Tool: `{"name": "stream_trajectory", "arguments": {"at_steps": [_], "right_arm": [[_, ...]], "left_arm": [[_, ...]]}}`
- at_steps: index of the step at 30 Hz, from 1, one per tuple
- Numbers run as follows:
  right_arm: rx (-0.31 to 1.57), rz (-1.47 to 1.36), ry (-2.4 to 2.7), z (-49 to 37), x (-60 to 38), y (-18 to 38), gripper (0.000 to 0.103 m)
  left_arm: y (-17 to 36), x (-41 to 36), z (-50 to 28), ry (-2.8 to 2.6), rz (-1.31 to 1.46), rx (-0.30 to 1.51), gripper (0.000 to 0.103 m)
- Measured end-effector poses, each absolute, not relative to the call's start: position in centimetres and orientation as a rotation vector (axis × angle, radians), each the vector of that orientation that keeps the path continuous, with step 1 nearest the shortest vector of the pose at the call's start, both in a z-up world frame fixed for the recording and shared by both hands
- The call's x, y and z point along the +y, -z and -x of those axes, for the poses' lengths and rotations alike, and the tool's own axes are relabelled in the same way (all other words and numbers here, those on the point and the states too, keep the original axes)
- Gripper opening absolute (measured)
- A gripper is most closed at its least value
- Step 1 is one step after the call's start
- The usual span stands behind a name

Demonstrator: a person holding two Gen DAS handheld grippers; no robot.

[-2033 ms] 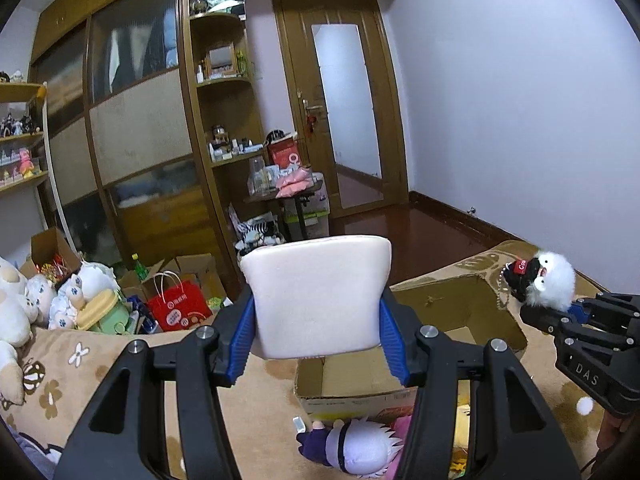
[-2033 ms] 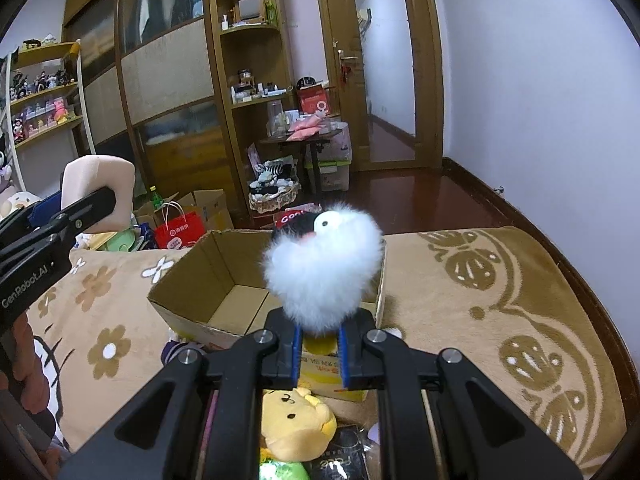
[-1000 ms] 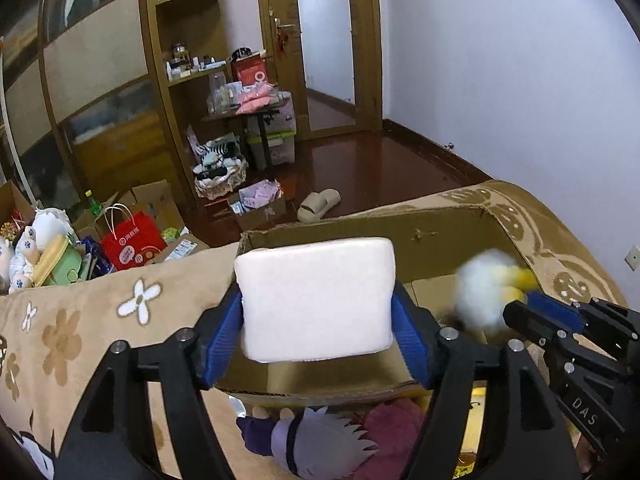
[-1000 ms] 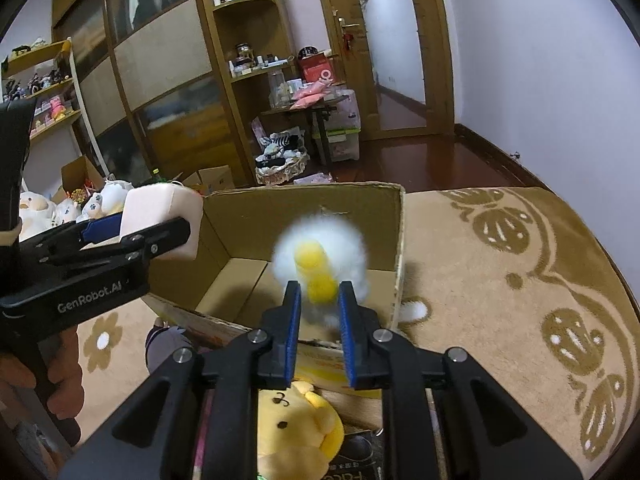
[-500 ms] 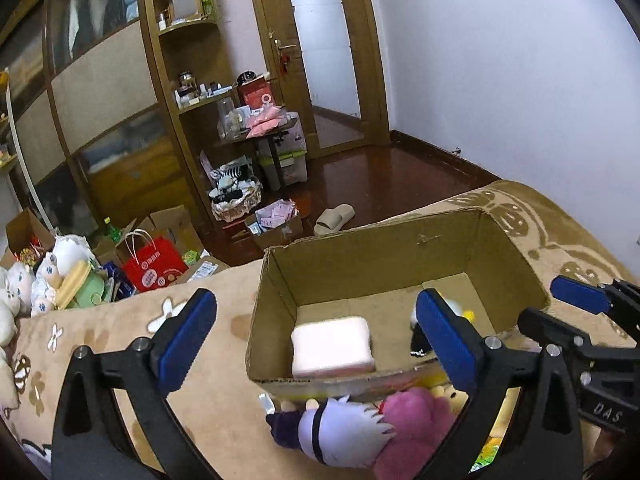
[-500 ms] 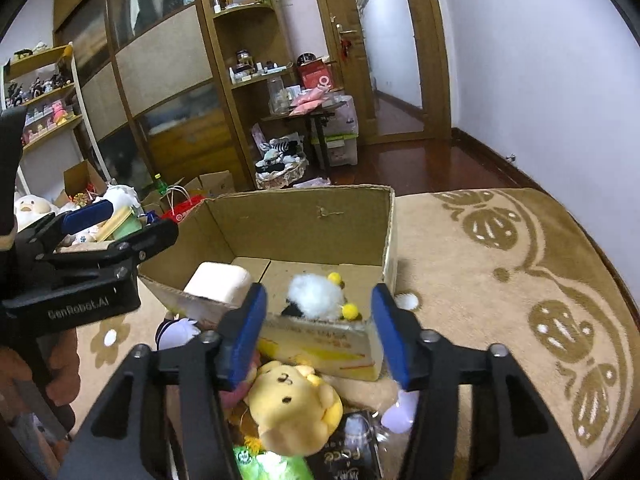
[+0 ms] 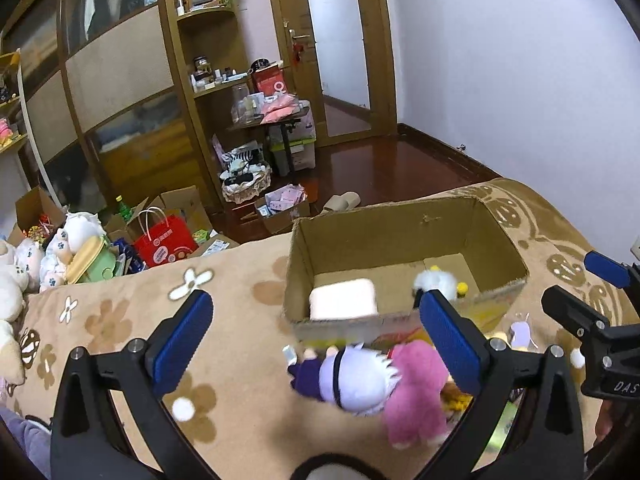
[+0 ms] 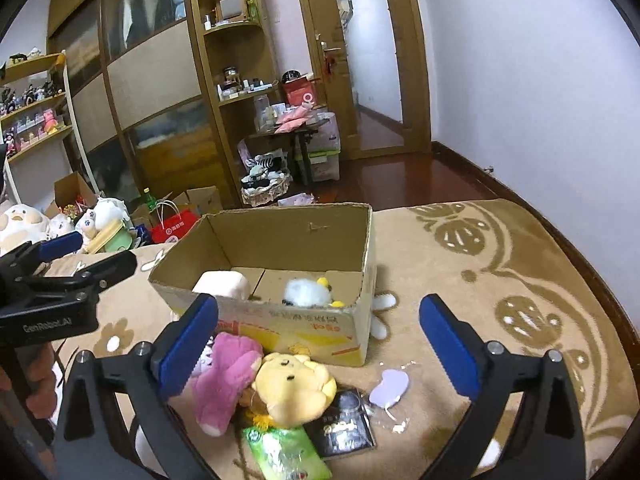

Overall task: Organize soft objects
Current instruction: 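Withdraw both open tools from the box back toward the pile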

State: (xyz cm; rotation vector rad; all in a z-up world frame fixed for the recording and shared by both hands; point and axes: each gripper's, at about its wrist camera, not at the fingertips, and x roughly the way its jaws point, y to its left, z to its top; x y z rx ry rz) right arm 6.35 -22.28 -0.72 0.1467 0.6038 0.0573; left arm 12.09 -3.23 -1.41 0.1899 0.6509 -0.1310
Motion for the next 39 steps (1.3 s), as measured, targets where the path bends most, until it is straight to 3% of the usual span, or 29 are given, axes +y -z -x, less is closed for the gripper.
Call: {"name": "stream_trajectory", "arguments": {"at_steps": [20,39], "right_arm": [[0.634,-0.098,-0.043,-1.0,-21.1,0.3,0.103],[0.689,-0.086,-0.018,-2.2,-21.2,2.5,0.103]], "left_arm": [[1.0,0.5,-6.8,0.061,-0.133,0.813,0.102],[4.2,-0.7,-9.0,0.117,-0.110,0.940,0.102]]}}
